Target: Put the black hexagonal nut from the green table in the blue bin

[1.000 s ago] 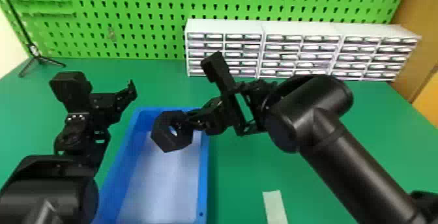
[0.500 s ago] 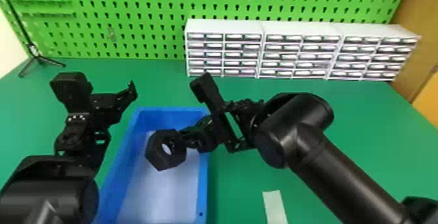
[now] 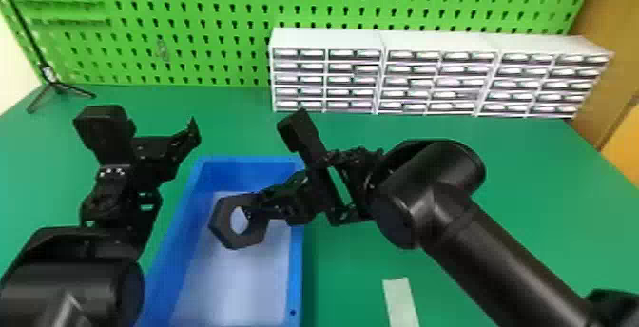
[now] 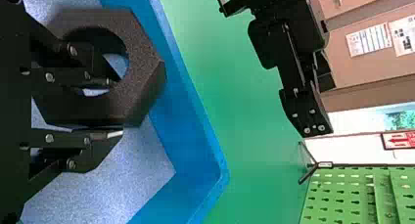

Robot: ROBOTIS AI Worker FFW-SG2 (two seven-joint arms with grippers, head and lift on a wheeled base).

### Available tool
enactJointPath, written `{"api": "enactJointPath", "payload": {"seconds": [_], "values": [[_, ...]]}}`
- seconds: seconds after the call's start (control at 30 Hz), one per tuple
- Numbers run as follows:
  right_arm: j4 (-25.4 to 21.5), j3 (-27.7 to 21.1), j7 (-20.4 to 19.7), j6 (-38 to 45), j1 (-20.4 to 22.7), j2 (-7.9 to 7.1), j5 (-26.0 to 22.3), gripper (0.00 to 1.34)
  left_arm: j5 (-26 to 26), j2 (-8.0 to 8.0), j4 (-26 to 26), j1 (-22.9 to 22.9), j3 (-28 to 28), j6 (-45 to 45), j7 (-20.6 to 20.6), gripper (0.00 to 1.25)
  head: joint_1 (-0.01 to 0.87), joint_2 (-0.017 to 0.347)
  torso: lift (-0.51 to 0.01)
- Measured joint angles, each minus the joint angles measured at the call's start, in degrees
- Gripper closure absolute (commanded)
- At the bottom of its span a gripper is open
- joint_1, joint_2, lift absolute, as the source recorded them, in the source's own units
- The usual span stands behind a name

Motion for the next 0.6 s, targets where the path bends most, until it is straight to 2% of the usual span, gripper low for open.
{"api": "enactJointPath", "payload": {"seconds": [0.13, 0.27, 0.6], "values": [[0.0, -0.3, -0.1, -0.2, 0.2, -0.02, -0.4, 0.53, 0.0, 0.00, 0.0, 0.0, 0.0, 0.0, 0.0, 0.16, 0.686, 0.028, -0.096], [0.0, -0.7, -0.1, -0.3, 0.3, -0.09, -0.7, 0.47, 0.0, 0.00, 0.0, 0.0, 0.1, 0.0, 0.0, 0.16, 0.686, 0.028, -0.096], [0.0, -1.9, -0.1, -0.3, 0.8, -0.19, -0.8, 0.45, 0.2, 0.00, 0.0, 0.1, 0.0, 0.0, 0.0, 0.16, 0.686, 0.028, -0.096]]}}
